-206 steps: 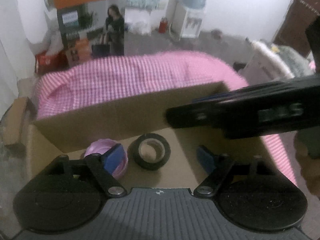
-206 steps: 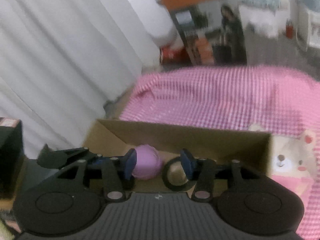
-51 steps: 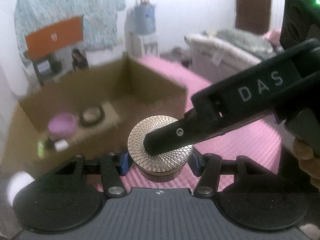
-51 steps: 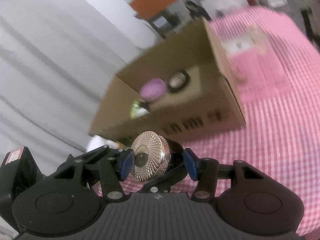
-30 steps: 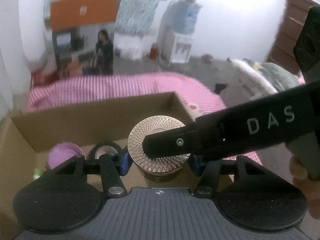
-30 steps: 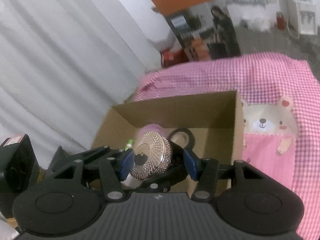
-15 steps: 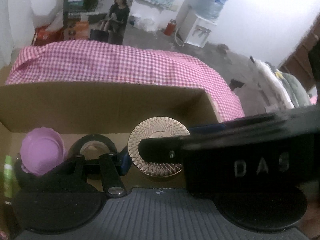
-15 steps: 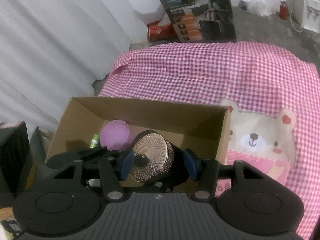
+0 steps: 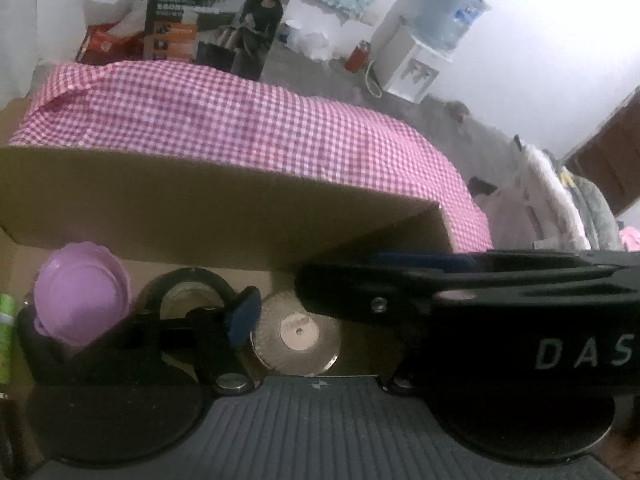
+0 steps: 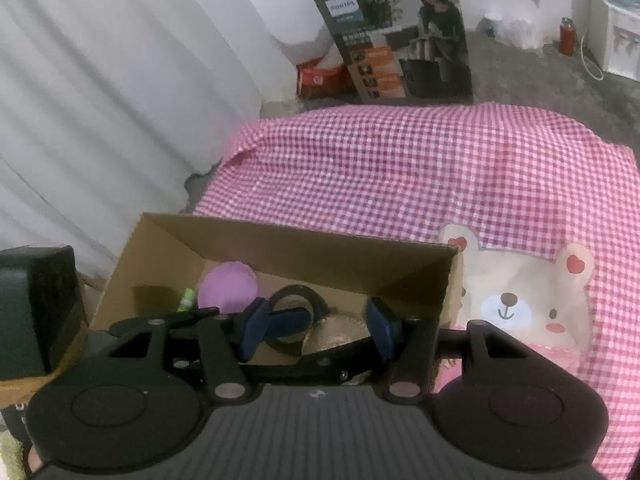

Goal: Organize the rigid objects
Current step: 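Lower the jar into the box and open the right gripper, then move the right gripper toward the green dropper bottle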

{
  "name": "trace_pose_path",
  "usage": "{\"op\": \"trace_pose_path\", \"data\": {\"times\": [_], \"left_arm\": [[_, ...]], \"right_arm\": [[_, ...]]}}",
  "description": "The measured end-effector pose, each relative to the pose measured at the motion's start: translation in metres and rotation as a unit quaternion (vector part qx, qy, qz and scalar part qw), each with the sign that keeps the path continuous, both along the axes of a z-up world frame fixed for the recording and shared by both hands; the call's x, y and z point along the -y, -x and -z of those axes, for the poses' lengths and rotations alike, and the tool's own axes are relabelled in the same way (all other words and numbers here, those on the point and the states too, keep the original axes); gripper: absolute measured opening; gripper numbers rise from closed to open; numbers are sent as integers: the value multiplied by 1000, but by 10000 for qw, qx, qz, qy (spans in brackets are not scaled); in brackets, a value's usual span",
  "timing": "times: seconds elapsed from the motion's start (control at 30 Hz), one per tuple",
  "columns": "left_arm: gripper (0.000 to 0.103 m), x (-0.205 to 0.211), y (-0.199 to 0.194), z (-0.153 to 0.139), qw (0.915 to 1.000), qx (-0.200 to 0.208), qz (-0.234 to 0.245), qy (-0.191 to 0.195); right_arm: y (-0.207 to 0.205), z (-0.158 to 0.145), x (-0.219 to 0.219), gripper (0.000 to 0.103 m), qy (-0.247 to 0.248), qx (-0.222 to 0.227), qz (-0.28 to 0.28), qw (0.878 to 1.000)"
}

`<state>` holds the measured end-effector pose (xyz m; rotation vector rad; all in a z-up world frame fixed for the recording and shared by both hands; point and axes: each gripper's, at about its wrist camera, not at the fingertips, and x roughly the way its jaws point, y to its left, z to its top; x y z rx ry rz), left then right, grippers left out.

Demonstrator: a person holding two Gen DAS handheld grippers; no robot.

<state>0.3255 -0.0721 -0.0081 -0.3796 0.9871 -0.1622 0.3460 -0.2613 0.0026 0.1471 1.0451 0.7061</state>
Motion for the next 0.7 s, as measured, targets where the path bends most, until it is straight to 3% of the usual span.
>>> {"op": "trace_pose_path", "data": {"times": [0.2,0.47,0.53,0.7], "left_arm": [[76,5,18,-14,9997,245,68,-55],[89,10,71,-48,9943,961,459,55],[91,14,86,-56,9914,1139,640,15],[95,17,128,-72,9823,1580,993,-158]], "right_arm": [[17,-20,13,59,-280,319,197,9989],[93,-75,44,87,-811,1400,613,9849],[118,-87,52,100,-896,1695,737,9787],[181,-114,60,103,-911,2321,963,9636]]}}
